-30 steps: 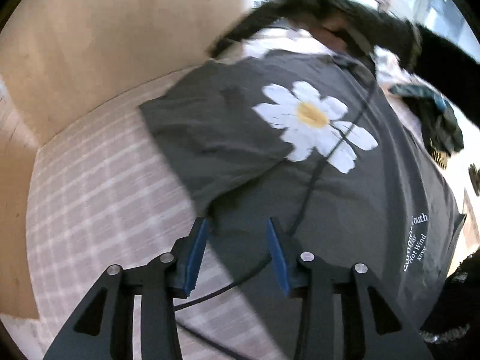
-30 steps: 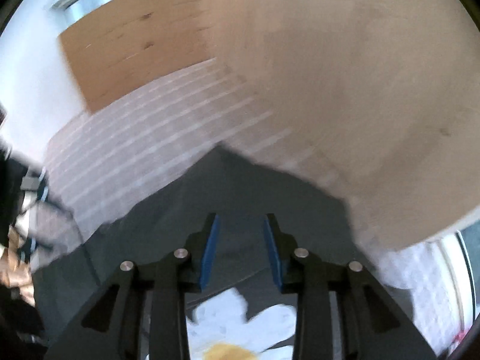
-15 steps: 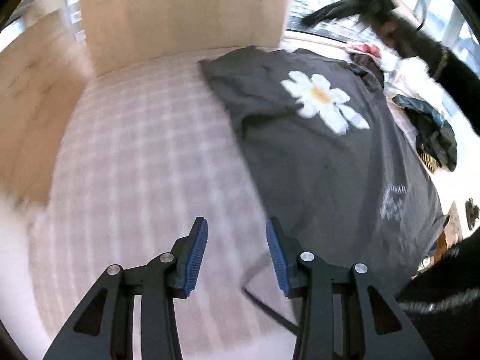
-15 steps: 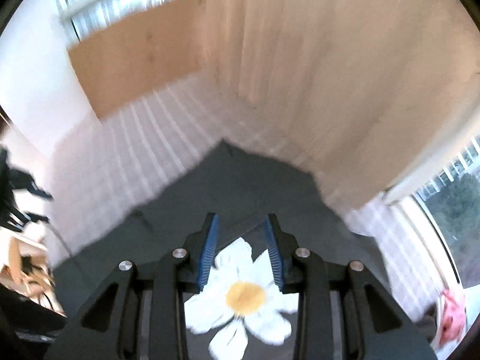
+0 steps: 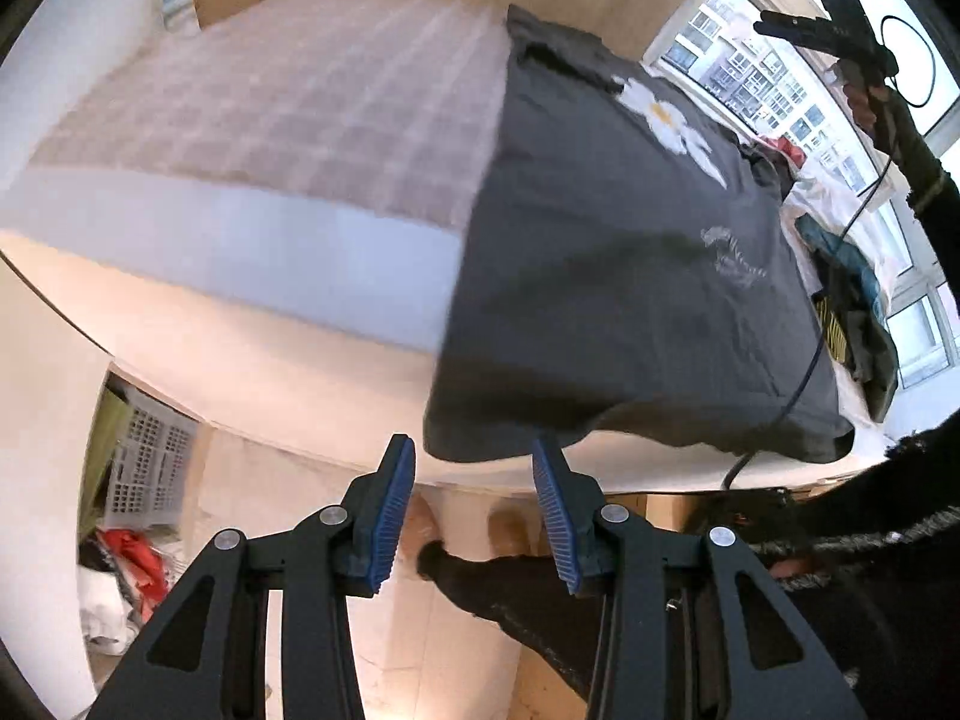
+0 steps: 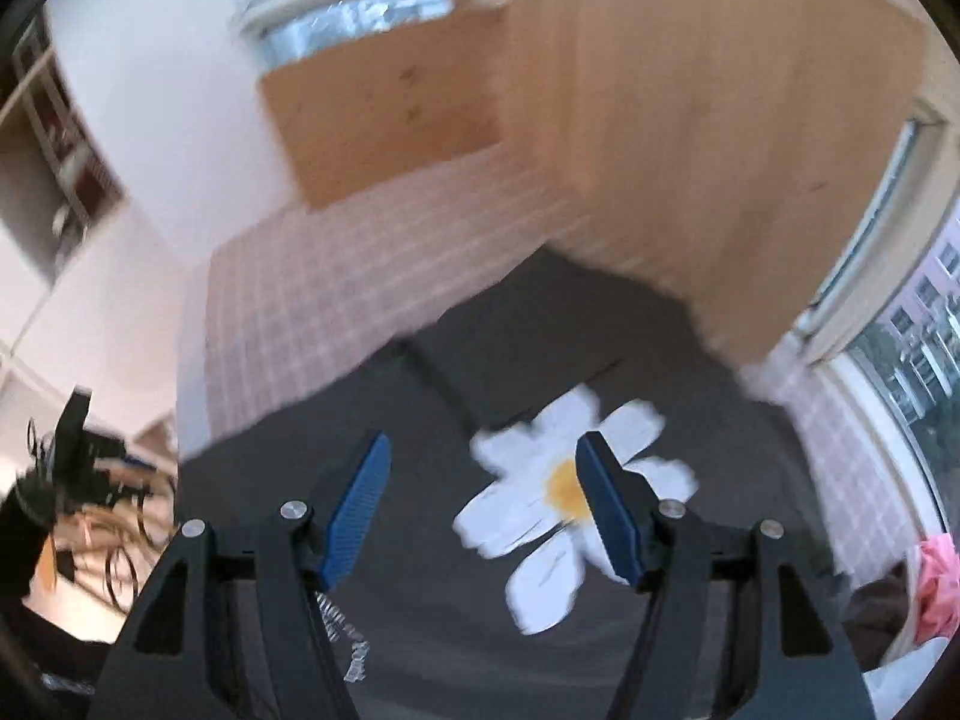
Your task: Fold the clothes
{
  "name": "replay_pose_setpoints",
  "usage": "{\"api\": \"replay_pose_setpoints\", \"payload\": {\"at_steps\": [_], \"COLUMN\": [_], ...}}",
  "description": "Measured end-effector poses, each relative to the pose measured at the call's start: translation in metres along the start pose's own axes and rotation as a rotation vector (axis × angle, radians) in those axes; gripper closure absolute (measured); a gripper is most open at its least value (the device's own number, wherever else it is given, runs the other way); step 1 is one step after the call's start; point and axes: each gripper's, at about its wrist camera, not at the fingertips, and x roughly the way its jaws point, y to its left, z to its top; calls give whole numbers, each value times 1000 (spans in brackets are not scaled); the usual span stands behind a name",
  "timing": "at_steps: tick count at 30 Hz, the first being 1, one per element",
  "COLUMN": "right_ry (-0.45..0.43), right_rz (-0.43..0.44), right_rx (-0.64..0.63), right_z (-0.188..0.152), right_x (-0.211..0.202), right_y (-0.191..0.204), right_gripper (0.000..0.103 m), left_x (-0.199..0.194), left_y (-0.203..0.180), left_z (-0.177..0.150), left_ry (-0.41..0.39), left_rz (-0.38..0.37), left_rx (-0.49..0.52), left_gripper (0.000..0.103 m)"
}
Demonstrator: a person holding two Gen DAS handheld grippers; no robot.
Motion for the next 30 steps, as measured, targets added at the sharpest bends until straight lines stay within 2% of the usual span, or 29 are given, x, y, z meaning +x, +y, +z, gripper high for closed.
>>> {"api": "replay_pose_setpoints", "payload": {"at_steps": [2,4,5,6,8,10,13,16,20,24,26,28,30], "right_ry": [25,37,43,51,80,102,133,124,103,104,165,230,294], "right_rz": [22,37,44,51,47,30,9,-101,-187,-192,-145,-170,-194], "right_rx": [-19,-36,-45,-47,75,190,360,451,555,585,549,528,506], "right_z": [-30,-71,-92,-113,-174,-229,-307,-357,-394,-418,-433,-444,-455], "right_x": [5,2,1,-1,-6,-9,-9,-12,-15,-19,-25,-36,-46], "right_y": [23,45,56,67,71,78,89,105,110,128,151,164,176], "right_gripper": [39,40,49,71,95,95,95,95,95,95,95,95,95], "left_x": [10,10,8,4,1,1,18,34,55,59,56,52,45], "left_y": [0,-3,-7,-15,-36,-58,-86,-114,-148,-157,-157,-157,-150], "left_z": [-2,-3,-3,-2,4,11,18,25,33,24,16,4,-21], "left_ry": [21,20,18,13,3,-2,36,74,123,172,214,269,356], "left_rz": [28,21,23,35,34,18,-32,-83,-145,-172,-205,-235,-243], "left_rx": [-12,-4,9,41,119,203,321,438,588,657,674,699,740], "left_gripper": [65,65,65,65,65,65,65,65,65,65,65,65,65]}}
